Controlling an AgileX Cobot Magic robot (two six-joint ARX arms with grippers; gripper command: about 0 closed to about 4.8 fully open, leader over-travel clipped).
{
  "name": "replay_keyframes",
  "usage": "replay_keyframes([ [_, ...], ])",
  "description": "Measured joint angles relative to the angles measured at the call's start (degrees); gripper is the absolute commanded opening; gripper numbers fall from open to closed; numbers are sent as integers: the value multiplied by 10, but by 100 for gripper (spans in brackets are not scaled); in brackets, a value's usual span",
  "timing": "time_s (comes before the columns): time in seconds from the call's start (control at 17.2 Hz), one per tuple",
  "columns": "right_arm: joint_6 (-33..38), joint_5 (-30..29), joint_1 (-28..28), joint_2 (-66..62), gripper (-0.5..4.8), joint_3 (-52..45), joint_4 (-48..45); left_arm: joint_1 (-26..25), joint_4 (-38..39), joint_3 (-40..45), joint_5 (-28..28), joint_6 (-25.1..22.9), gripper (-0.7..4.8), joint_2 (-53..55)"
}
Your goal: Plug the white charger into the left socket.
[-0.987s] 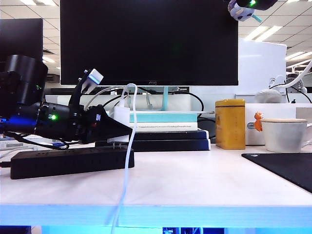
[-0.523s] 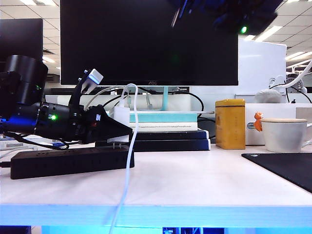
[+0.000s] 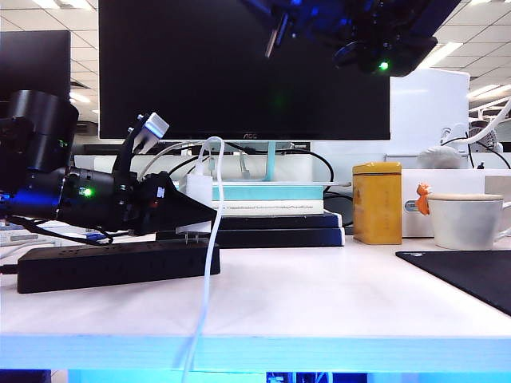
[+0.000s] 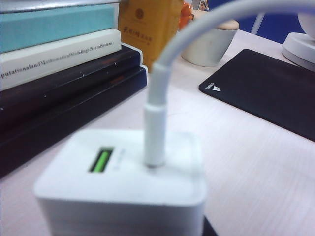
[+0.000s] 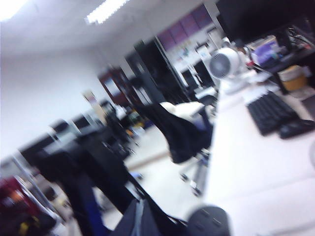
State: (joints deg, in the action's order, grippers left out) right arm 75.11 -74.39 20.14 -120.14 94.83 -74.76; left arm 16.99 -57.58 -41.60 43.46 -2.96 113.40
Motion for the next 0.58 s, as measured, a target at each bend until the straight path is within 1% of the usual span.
replay_keyframes([
  [0.06,-29,-2,0,0,-5,0,27,0,0,0,0,0,176,0],
  [0.17,-141,13,-1,0,-5,0,156,0,0,0,0,0,176,0],
  [0.23,-175,19,-2,0,-5,0,193,0,0,0,0,0,176,0],
  [0.35,-286,50,-7,0,-5,0,295,0,0,0,0,0,176,0],
  [0.41,-369,76,-10,0,-5,0,364,0,0,0,0,0,176,0],
  [0.58,-519,86,-12,0,-5,0,482,0,0,0,0,0,176,0],
])
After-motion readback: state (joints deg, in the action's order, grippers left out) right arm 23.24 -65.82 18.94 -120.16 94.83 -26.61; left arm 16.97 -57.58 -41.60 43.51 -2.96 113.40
